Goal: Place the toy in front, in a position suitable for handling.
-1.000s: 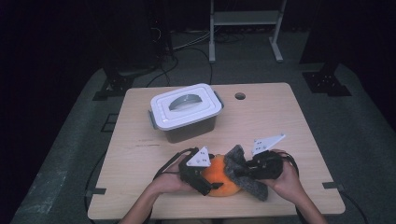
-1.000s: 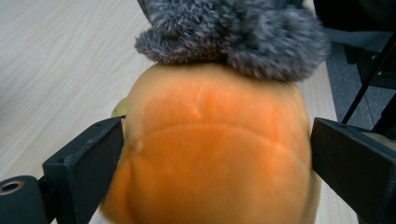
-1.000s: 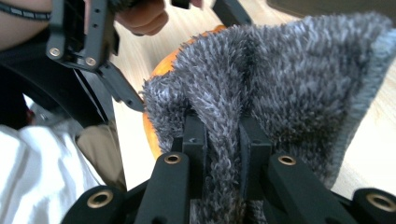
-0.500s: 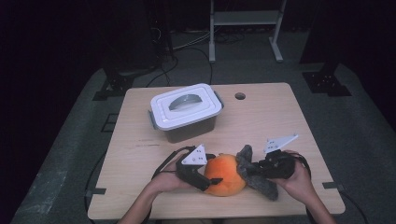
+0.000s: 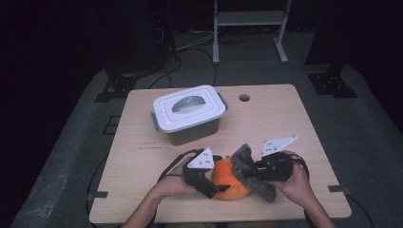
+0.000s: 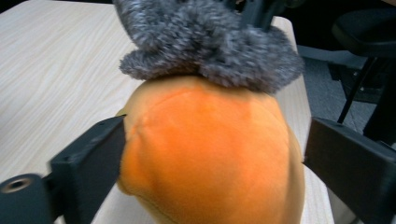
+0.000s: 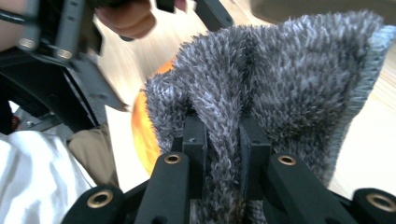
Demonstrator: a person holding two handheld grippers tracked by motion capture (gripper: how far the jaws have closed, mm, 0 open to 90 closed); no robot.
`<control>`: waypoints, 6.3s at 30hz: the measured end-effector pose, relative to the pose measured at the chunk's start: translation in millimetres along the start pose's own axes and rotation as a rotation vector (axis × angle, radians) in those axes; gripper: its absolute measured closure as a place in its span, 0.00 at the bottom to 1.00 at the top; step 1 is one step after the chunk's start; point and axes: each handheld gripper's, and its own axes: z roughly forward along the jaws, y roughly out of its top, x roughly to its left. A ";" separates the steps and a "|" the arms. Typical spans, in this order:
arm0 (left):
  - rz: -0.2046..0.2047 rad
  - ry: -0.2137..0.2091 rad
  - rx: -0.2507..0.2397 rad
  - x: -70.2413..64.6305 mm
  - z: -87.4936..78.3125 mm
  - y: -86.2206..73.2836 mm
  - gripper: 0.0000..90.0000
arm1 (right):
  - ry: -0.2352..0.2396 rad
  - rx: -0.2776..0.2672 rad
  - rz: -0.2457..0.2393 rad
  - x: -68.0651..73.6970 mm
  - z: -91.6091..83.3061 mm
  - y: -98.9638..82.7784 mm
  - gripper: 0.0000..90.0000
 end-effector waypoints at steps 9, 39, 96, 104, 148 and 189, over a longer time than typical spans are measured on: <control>-0.051 0.033 0.015 7.1 -6.0 -2.1 0.06 | 0.001 -0.006 0.028 -5.6 -1.9 -7.8 0.84; -0.008 0.041 0.020 -3.3 7.2 3.7 0.16 | -0.016 0.065 -0.032 2.2 -18.0 23.2 0.84; 0.020 0.054 -0.006 0.3 -1.8 5.7 0.12 | -0.013 0.008 -0.003 -3.1 -12.5 -0.3 0.84; 0.036 0.038 -0.007 0.1 -3.0 6.7 0.16 | -0.014 -0.017 0.028 -17.0 -14.2 -0.9 0.84; 0.009 0.069 0.012 -2.6 18.3 8.9 0.10 | -0.072 -0.024 -0.018 -0.5 -15.8 -0.3 0.85; 0.014 0.089 0.026 -0.2 16.0 7.1 0.17 | -0.040 -0.011 -0.083 18.1 -7.9 14.7 0.85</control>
